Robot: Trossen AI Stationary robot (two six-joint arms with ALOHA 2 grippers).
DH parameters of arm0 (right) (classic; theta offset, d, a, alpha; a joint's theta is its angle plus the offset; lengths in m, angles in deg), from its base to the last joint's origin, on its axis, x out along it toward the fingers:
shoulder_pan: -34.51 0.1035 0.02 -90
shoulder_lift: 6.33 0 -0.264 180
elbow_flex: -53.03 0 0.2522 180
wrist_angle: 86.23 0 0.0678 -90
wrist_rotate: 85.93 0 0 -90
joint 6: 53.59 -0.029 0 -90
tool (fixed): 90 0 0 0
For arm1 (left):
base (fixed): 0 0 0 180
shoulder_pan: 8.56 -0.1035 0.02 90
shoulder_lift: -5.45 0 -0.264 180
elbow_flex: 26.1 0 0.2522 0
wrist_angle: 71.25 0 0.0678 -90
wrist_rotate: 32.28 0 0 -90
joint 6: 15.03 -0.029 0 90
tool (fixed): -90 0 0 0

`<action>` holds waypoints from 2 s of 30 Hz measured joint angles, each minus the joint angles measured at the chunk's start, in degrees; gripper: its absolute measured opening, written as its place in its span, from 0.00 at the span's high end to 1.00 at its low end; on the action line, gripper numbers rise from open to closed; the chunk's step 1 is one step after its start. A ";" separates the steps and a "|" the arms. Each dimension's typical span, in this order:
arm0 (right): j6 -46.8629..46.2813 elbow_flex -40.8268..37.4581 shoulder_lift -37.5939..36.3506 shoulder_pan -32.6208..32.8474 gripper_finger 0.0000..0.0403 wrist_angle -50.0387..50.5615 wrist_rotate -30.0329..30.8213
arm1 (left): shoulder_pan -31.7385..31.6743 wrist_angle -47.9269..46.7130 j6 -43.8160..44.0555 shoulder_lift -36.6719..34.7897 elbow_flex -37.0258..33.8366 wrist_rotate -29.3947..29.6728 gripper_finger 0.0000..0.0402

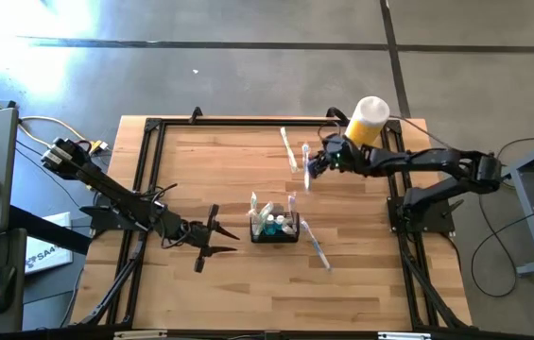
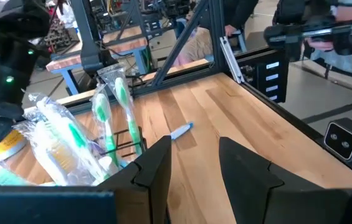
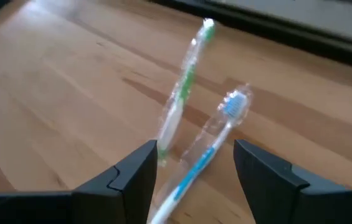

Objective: Pick & Place toothbrushing station
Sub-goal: Put the top blue toothbrush into the wire organizer

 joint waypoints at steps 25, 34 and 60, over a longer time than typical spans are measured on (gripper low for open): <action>0.07 7.99 20.79 -3.25 0.50 0.21 -2.29 | 0.00 -1.46 1.29 0.00 0.00 -0.07 0.68; -0.24 8.79 21.72 -3.25 0.50 8.01 6.45 | 0.00 -3.49 1.33 0.04 0.00 -0.20 0.68; 6.18 8.82 21.40 0.69 0.96 14.34 11.80 | 0.00 -3.47 2.84 0.04 0.00 -0.15 0.68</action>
